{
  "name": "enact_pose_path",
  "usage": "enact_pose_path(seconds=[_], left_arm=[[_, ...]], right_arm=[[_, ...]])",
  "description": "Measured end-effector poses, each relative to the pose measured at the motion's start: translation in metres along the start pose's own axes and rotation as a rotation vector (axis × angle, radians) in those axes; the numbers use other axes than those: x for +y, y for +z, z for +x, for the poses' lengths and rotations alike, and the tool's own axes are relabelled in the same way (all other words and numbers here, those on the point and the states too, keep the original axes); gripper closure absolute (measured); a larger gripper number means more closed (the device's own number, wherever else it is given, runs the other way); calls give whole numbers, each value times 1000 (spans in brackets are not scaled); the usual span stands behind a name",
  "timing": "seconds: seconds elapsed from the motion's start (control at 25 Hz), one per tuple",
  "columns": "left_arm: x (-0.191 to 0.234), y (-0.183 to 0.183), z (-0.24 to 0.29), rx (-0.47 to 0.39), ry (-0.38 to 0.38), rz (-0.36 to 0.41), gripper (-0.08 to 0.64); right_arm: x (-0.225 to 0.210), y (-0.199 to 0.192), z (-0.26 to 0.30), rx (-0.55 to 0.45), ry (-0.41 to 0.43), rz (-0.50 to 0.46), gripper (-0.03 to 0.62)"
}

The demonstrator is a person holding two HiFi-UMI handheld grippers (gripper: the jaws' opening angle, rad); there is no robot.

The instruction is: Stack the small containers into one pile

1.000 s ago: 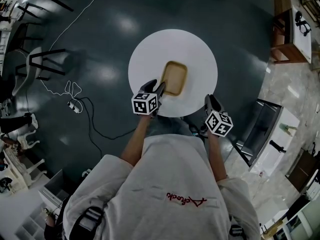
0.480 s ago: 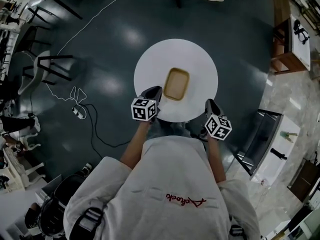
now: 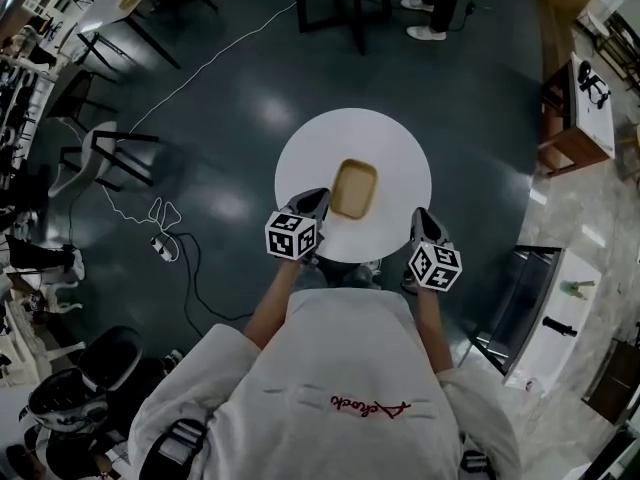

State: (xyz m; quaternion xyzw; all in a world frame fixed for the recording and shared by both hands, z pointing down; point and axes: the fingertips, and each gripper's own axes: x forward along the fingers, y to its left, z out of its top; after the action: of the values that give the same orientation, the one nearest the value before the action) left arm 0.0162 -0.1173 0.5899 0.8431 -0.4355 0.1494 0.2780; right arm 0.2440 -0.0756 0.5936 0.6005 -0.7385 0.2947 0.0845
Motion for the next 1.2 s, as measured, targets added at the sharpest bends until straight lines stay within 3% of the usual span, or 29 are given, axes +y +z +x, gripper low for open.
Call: enact_pose_path(seconds=[0.36, 0.88, 1.2], left_arm=[[-5, 32, -31, -63, -72, 63, 551], [16, 26, -109, -119, -153, 114, 551], [7, 17, -129, -132, -190, 149, 551]], right_arm=[[59, 33, -9, -76, 3, -189, 572], [139, 15, -49, -170, -81, -205, 572], [153, 1, -76, -203, -114, -203, 572]])
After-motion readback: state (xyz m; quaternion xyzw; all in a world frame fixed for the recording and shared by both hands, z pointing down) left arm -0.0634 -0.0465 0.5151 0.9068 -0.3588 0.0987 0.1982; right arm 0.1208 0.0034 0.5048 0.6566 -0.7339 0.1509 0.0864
